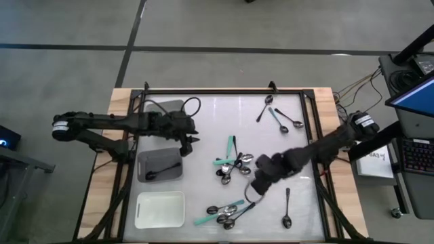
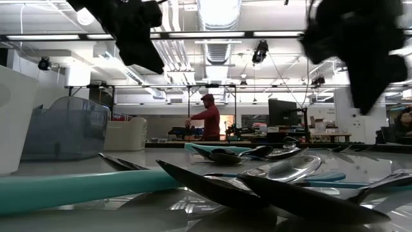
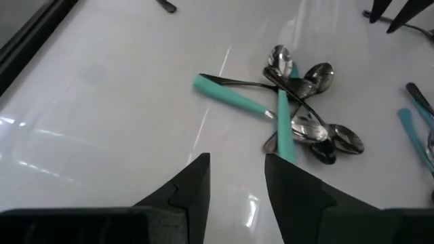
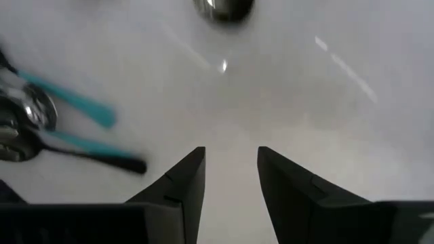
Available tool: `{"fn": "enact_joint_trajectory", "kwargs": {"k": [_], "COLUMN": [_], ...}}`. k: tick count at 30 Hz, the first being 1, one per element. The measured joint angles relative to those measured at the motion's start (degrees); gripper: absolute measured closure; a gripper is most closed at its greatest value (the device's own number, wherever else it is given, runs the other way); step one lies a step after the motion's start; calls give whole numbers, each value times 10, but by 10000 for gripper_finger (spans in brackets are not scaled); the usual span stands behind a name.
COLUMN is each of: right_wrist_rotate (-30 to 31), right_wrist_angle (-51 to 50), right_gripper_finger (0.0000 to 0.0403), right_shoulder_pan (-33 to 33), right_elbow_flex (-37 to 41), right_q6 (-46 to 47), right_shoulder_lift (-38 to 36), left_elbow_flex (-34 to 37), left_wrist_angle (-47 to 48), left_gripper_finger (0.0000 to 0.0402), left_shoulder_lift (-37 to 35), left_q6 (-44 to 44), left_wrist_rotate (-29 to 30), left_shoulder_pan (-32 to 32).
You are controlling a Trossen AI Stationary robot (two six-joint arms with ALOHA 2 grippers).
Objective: Sort silverware by color (type)
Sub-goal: Put the black spoon into the black bin
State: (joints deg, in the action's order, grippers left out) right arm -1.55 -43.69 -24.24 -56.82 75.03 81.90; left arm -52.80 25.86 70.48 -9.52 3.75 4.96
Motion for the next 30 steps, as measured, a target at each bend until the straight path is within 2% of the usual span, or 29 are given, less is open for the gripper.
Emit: {"fn": "enact_joint_trajectory", "kwargs": {"k": [10,16,22,30], "right_wrist_rotate": [-10,-57,-58,-56], "right_wrist_angle": [8,26,18,21], "right_gripper_finger": [276,279,280,280], "right_shoulder_pan": [-167,-240,-268,-266], "right_elbow_flex": [8,5,1,-1], "right_q6": [322,445,496,480], "right_shoulder_lift": [43,82,104,149], "left_elbow_flex": [0,0,0,0], "left_wrist_angle": [1,-5,-23,-29], "left_gripper_finger": [278,278,278,278], "left_shoulder_lift": [0,0,0,0], "left_q6": [13,13,13,4], "left_wrist_rotate": [1,2,2,2], "left_shoulder_pan": [-24,-26,-27,-30]}}
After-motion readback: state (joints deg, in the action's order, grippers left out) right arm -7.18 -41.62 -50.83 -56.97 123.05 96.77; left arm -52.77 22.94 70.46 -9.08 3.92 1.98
